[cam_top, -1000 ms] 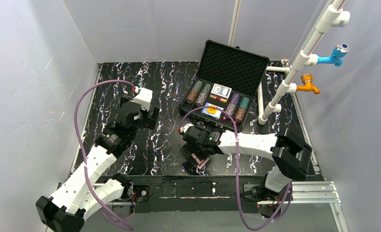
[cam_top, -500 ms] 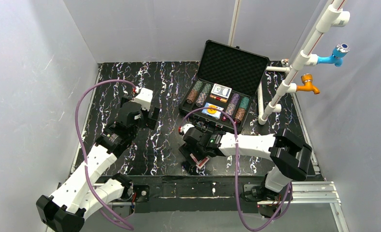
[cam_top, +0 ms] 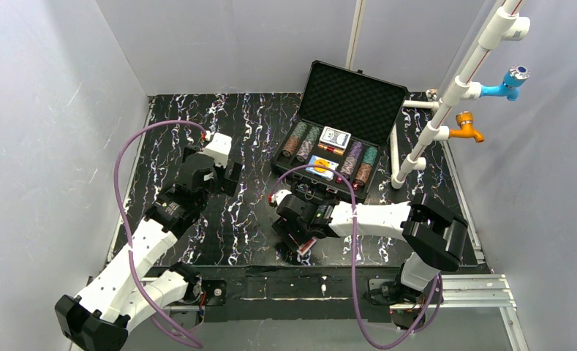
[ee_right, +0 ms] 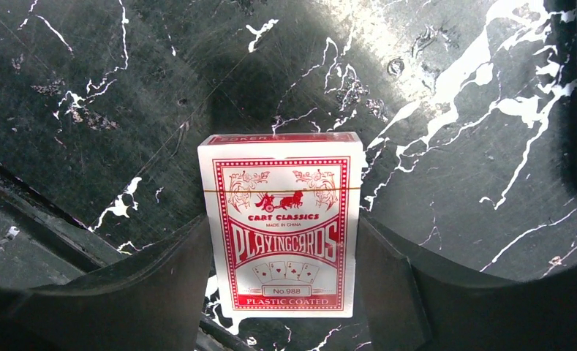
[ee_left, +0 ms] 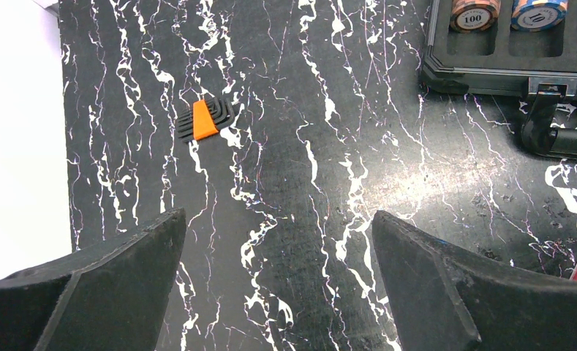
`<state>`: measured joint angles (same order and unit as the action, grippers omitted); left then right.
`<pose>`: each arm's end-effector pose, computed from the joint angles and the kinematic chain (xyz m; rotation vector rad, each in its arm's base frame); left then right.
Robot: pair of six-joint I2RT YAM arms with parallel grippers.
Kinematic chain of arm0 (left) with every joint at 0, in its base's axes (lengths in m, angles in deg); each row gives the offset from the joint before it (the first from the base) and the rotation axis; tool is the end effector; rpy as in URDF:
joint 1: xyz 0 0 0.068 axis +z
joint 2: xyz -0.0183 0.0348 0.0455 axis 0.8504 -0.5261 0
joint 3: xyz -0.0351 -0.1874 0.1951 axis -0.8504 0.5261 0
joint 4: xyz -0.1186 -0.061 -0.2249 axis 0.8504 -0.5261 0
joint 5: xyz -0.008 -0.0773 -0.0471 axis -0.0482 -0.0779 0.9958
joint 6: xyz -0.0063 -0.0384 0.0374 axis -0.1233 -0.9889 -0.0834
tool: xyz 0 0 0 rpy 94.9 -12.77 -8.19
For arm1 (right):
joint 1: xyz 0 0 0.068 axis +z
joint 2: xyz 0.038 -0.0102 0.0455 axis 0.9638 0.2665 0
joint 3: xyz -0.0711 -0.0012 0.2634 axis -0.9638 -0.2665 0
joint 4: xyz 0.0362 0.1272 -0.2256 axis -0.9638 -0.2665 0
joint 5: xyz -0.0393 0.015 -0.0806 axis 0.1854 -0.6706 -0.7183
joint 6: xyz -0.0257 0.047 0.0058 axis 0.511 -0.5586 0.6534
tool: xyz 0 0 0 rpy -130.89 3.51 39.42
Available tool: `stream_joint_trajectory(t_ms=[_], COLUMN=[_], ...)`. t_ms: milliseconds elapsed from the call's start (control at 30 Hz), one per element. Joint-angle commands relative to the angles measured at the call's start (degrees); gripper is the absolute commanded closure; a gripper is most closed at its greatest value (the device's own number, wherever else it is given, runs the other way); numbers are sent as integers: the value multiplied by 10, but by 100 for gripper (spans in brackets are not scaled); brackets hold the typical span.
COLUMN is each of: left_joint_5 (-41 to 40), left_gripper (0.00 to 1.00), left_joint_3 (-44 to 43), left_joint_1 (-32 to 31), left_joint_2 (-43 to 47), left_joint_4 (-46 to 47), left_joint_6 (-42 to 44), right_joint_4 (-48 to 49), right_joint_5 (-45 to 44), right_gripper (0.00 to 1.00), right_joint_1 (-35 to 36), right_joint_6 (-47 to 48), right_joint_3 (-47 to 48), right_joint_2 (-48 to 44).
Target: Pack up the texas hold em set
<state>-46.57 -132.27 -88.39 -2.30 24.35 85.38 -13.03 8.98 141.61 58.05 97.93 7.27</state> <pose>0.1763 -0.0869 0.3351 0.3422 1.8700 0.0851 0.1310 0.2919 0.1741 -1.0062 2.3866 0.3126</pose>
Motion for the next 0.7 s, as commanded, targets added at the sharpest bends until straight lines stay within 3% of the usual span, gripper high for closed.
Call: stream_joint_trajectory(t_ms=[0, 133, 300, 667], left_joint_5=[-6, -6, -6, 3], left_gripper=[1, 1, 1, 0], left_joint_3=[-4, -3, -3, -3], left_joint_1=[-2, -2, -2, -2], left_joint_2=[2, 2, 2, -13], left_joint_4=[0, 0, 0, 1], left_joint_6=[4, 5, 5, -5], right_joint_4=[13, -8, -52, -152], right_joint_5=[20, 16, 29, 84], right_gripper=[45, 60, 68, 70], right_joint_1=[-1, -2, -6, -90], right_joint_6=[19, 40, 93, 248], right_joint_3=[-8, 9, 59, 222], right_joint_2=[10, -2, -24, -69])
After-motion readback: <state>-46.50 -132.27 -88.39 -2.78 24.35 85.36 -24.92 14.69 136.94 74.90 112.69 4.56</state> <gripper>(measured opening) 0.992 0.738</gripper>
